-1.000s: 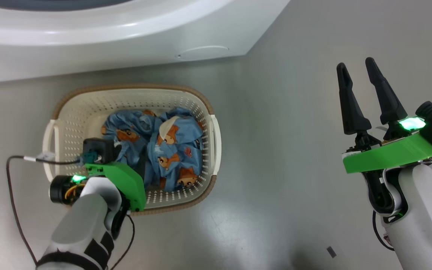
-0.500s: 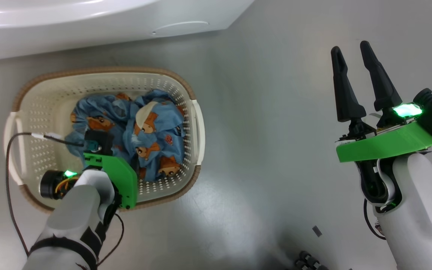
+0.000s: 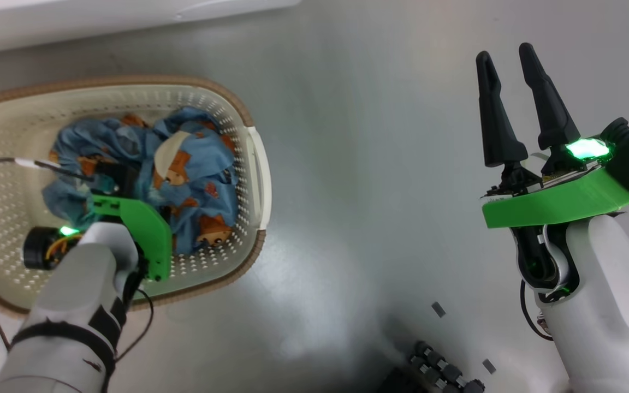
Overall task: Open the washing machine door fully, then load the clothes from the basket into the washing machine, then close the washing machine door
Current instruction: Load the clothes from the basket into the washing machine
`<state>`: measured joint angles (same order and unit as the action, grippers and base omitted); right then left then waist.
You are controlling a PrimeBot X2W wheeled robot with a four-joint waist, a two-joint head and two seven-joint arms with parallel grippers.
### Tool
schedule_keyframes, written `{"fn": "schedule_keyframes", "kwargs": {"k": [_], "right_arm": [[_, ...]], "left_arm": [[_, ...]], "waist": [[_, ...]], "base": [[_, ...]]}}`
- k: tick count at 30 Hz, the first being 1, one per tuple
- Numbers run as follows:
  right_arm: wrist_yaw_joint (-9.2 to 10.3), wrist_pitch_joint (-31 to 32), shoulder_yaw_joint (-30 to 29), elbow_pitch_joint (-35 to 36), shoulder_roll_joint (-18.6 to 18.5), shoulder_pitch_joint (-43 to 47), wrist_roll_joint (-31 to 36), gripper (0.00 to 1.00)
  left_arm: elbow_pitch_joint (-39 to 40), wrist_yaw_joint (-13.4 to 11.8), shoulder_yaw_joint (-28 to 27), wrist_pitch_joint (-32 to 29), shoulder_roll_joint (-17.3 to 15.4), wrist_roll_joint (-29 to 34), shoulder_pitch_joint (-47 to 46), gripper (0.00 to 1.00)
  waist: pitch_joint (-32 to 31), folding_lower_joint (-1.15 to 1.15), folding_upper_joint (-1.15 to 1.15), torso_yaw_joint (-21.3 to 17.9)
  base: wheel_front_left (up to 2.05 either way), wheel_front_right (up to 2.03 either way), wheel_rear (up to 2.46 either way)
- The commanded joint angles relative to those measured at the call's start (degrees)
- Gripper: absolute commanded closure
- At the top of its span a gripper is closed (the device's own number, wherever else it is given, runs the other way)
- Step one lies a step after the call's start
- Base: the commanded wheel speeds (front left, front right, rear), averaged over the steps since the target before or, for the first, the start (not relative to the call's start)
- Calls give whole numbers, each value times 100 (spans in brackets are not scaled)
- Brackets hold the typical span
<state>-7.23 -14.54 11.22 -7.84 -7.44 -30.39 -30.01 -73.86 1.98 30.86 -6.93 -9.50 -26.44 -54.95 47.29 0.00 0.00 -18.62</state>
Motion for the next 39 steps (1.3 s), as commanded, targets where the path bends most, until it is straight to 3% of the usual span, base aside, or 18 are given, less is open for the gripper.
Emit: {"fn": "schedule_keyframes", "kwargs": {"k": [1, 14, 19, 20, 21, 22, 23, 28, 39], "right_arm": [[-25, -46, 84, 141, 7, 103, 53, 0], [-25, -46, 232, 198, 165, -91, 43, 0], [-25, -46, 230, 193, 192, -102, 40, 0], [-25, -46, 235, 189, 199, -105, 39, 0], [-25, -46, 239, 183, 206, -109, 38, 0], [-25, -46, 242, 176, 213, -111, 37, 0], [-25, -46, 244, 169, 222, -113, 37, 0], [-25, -46, 237, 148, 249, -128, 31, 0], [-25, -46, 170, 103, 168, -153, 58, 0]], "left_arm": [[29, -109, -113, -25, -151, -48, -23, 0], [0, -867, -210, -407, -395, -151, -376, 0], [-4, -964, -181, -483, -464, -153, -440, 0], [-4, -958, -164, -526, -474, -148, -447, 16], [-5, -953, -150, -568, -484, -145, -453, 51], [-5, -947, -143, -606, -490, -151, -455, 67], [-6, -939, -134, -648, -495, -155, -455, 100], [-7, -856, -100, -697, -499, -175, -445, 100], [-8, -391, -200, -233, -383, -428, -343, 100]], "waist": [[133, 0, 0, -94], [535, 0, 0, -342], [594, 0, 0, -408], [598, 0, 0, -420], [597, 0, 0, -428], [594, 0, 0, -433], [587, 0, 0, -437], [540, 0, 0, -420], [191, 0, 0, -210]], "base": [[0, 0, 0], [0, 0, 0], [0, 0, 0], [0, 0, 0], [0, 0, 0], [0, 0, 0], [0, 0, 0], [0, 0, 0], [0, 0, 0]]}}
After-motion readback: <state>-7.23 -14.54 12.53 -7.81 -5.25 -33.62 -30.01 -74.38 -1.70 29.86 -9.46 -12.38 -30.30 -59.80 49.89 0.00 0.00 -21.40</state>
